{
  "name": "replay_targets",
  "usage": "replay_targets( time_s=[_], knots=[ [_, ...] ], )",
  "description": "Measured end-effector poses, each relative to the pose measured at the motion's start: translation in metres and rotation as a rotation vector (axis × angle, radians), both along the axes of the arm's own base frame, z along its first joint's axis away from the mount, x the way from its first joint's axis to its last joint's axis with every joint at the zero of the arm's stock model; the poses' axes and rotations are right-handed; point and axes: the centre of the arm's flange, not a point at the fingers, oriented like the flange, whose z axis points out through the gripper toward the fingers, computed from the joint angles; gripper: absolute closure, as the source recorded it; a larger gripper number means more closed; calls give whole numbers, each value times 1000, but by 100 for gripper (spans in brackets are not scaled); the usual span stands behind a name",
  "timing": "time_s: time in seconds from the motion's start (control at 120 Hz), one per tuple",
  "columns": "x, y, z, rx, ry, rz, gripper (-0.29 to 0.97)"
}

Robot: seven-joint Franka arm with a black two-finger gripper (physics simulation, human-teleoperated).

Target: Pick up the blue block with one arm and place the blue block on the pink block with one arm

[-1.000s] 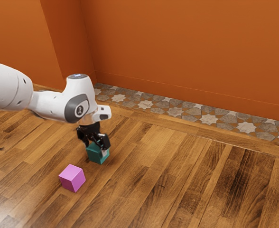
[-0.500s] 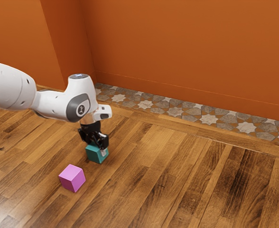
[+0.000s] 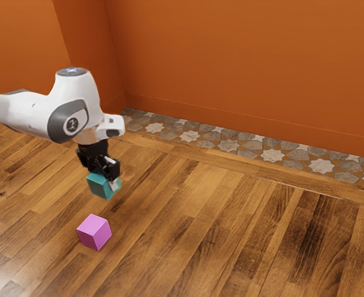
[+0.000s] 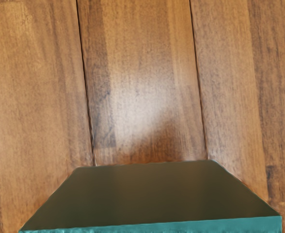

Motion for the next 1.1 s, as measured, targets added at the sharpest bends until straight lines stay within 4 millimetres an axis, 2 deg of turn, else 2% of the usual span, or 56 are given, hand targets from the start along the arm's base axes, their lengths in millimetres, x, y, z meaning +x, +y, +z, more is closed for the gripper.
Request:
replay_targets(
  time_s=[0.042, 0.083, 0.183, 0.508, 0.85, 1.1],
  knots=[
    [-14, -1, -2, 4, 7, 5, 36],
    [-24, 6, -2, 6, 8, 26, 36],
    [-37, 20, -6, 8, 20, 73, 36],
    [-65, 5, -19, 25, 54, 87, 36],
    [-66, 6, -29, 19, 69, 115, 34],
    [-60, 6, -30, 7, 62, 102, 13]
  ],
)
